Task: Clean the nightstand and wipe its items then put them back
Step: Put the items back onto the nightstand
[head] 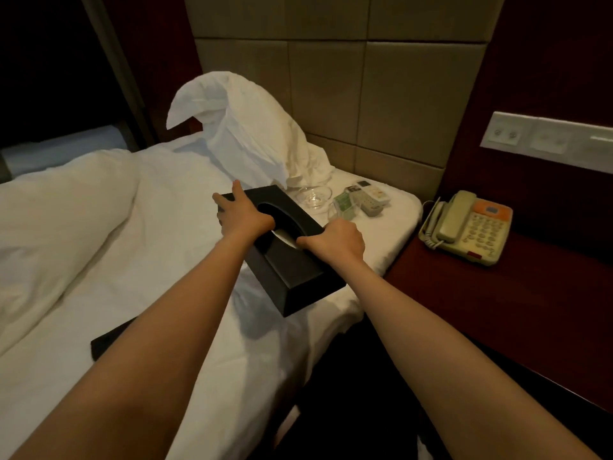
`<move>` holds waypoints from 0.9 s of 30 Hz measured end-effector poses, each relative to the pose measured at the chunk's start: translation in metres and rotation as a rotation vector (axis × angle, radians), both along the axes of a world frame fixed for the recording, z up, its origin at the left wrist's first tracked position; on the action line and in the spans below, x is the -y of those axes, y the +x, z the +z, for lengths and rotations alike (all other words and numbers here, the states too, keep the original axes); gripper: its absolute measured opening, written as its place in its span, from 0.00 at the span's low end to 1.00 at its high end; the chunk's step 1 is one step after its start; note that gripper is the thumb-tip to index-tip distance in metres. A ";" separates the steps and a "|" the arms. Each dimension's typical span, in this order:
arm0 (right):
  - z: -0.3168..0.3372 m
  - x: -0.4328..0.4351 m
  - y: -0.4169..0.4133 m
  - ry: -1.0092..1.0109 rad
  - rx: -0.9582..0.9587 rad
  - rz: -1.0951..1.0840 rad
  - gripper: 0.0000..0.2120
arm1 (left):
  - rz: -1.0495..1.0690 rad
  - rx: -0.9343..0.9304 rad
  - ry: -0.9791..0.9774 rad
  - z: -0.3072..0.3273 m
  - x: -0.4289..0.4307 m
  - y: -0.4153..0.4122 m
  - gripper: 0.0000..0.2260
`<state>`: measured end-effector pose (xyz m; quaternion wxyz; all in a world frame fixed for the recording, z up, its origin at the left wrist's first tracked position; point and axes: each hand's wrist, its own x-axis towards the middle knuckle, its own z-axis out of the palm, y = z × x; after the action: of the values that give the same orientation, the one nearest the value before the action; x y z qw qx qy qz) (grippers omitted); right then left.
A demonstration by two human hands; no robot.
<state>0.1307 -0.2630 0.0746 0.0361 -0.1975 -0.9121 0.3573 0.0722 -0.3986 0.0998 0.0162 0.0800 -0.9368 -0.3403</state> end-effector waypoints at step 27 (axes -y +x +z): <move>-0.036 -0.268 0.116 -0.169 -0.061 -1.049 0.19 | -1.318 0.248 -0.236 -0.053 -0.306 0.082 0.31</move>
<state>0.2469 0.0046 0.0383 0.2203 -0.6190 -0.6575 0.3689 0.1545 -0.0927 0.0471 -0.2935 -0.4712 -0.8157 -0.1629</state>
